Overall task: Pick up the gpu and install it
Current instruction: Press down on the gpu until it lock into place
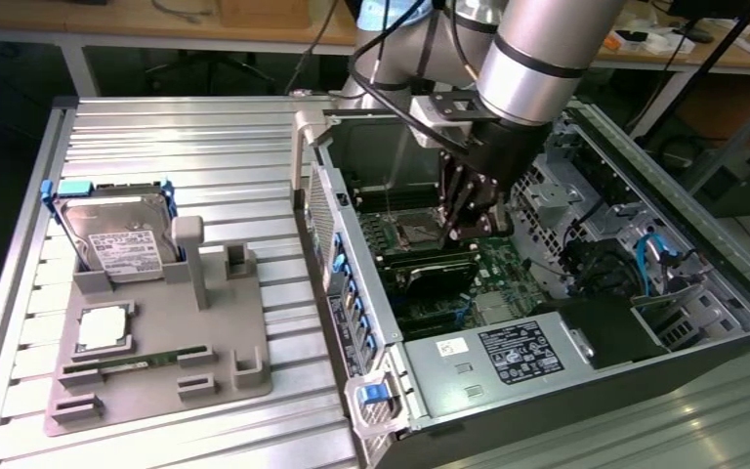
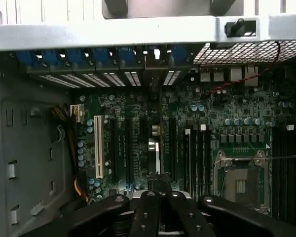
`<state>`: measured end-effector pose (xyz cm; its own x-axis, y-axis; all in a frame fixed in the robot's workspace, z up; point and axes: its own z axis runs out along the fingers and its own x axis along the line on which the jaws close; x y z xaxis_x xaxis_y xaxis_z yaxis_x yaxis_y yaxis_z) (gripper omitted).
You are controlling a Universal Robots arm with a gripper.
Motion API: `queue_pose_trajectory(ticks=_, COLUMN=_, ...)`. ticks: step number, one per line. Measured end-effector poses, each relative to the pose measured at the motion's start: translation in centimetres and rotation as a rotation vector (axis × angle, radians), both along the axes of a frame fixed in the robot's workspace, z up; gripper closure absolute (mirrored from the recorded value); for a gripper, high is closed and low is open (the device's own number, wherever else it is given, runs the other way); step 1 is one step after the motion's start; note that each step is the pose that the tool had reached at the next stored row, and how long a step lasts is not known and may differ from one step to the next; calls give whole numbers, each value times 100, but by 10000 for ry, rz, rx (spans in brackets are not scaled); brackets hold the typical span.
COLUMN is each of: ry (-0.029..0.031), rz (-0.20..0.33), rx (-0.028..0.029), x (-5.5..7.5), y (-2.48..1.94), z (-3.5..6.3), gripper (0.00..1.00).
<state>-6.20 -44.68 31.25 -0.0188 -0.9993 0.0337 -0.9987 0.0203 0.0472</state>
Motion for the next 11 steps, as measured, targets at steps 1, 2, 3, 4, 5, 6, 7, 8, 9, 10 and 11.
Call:
queue_pose_trajectory(ticks=1, ry=0, rz=0, rx=1, x=6, y=0, z=-17, gripper=89)
queue_pose_trajectory(ticks=2, ry=10, rz=-1, rx=0, x=6, y=0, z=-33, gripper=89)
queue_pose_trajectory(ticks=3, ry=32, rz=-2, rx=0, x=6, y=0, z=-35, gripper=89)
queue_pose_trajectory(ticks=4, ry=45, rz=-1, rx=-3, x=6, y=0, z=-35, gripper=89)
queue_pose_trajectory(ticks=5, ry=47, rz=-1, rx=0, x=2, y=0, z=-41, gripper=89)
queue_pose_trajectory(ticks=6, ry=51, rz=-2, rx=1, x=-15, y=1, z=-54, gripper=89)
queue_pose_trajectory(ticks=7, ry=58, rz=-1, rx=0, x=-38, y=2, z=-69, gripper=89)
queue_pose_trajectory(ticks=8, ry=63, rz=-1, rx=0, x=-78, y=7, z=-88, gripper=89)
queue_pose_trajectory(ticks=9, ry=64, rz=-2, rx=0, x=-113, y=12, z=-100, gripper=89)
queue_pose_trajectory(ticks=10, ry=65, rz=-3, rx=0, x=-149, y=16, z=-110, gripper=89)
queue_pose_trajectory(ticks=11, ry=64, rz=-2, rx=0, x=-181, y=21, z=-119, gripper=89)
